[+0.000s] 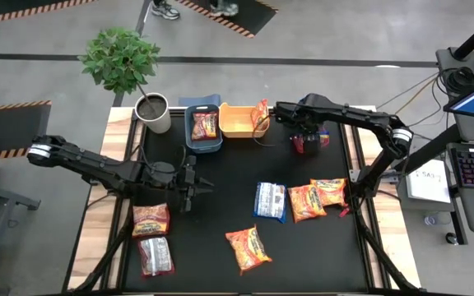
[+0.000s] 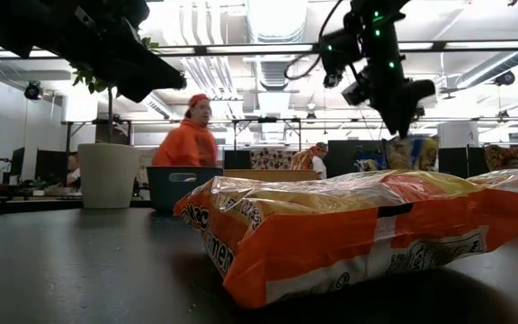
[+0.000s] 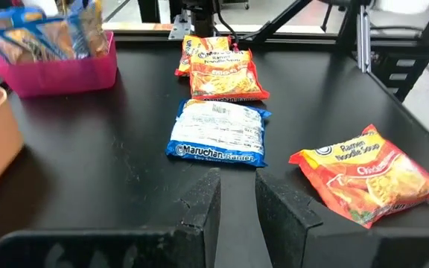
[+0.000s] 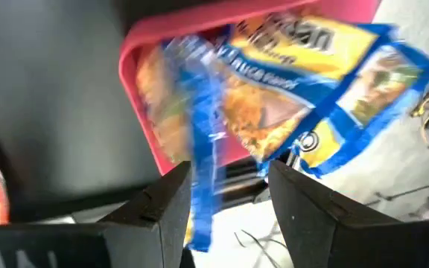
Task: Sort Maruchan noodles
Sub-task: Put the blue noodle pack into the red bin, then put the red noodle pack into the blue bin
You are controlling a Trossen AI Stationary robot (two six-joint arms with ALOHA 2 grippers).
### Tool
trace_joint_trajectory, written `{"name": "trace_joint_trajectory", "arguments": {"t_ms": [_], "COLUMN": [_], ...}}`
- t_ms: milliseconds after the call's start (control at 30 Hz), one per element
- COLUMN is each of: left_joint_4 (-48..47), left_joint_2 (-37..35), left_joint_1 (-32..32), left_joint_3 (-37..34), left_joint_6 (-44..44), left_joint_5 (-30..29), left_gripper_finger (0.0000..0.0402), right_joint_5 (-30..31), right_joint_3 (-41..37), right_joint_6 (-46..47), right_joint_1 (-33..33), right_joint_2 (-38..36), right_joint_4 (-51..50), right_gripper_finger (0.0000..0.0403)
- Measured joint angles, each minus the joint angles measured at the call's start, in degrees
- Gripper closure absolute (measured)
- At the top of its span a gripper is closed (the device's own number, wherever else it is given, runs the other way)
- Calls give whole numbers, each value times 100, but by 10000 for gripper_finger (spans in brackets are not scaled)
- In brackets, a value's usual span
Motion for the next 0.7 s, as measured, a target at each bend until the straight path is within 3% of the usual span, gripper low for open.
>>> {"name": "trace_joint_trajectory", "arguments": {"t_ms": [333,700], "left_joint_4": [-80,-78], "left_joint_2": [0,0], "left_joint_1": [-5,-411], "left_joint_3": [0,0], "left_joint_6": [-1261,-2372], "left_joint_5": [0,-266], "left_gripper_finger": [333,333], "right_joint_5": [-1586,-2934], "right_joint_3": [536,-140], "right_joint_6": [1084,837], "right_joint_1": [209,1093], "right_joint_2": [-345,-1332], "right_joint_4": [548,3571], "right_gripper_finger": [273,329]}}
